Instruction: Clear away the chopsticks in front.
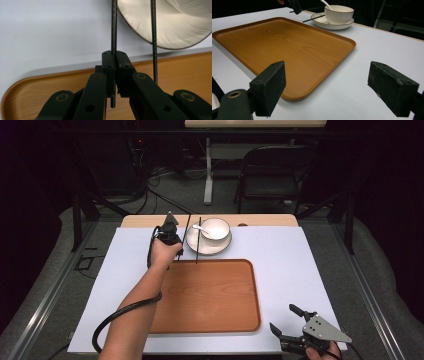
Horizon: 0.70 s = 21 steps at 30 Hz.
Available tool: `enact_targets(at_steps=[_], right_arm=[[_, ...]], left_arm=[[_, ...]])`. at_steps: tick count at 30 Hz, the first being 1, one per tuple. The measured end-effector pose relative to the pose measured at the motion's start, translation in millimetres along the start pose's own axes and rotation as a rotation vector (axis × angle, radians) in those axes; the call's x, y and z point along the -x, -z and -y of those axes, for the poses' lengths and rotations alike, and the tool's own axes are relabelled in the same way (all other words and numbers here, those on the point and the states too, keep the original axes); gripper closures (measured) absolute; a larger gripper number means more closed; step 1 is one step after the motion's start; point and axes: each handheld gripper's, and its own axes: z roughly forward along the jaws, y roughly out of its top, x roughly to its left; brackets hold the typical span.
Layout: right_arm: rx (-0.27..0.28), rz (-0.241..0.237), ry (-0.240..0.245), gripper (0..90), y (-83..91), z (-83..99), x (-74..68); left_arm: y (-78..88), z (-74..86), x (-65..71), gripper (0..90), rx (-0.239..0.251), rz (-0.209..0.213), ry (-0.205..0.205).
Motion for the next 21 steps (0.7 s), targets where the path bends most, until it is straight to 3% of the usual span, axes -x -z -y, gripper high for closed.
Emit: enact_targets(at_steps=[8, 12, 16, 21], right_arm=[[0.0, -0.001, 0.001, 14.4, -0.1, -0.2, -0.3], [-0.002, 0.001, 0.004, 14.4, -0.3, -0.3, -0.2], [-0.001, 0.003, 0.001, 14.4, -0.7, -0.3, 0.1], [-0.003, 0.005, 0.0, 14.4, -0.8, -0.4, 0.1]], left_arm=[[28.3, 35.0, -29.1, 86.4, 0.032, 0.041, -0.017], [42.5, 54.5, -41.1, 86.4, 0.021, 0.064, -0.024], [57.0, 76.5, -46.4, 86.3, 0.039, 0.05, -0.053], [70.3, 105.3, -47.8, 86.4, 0.05, 0.074, -0.093]])
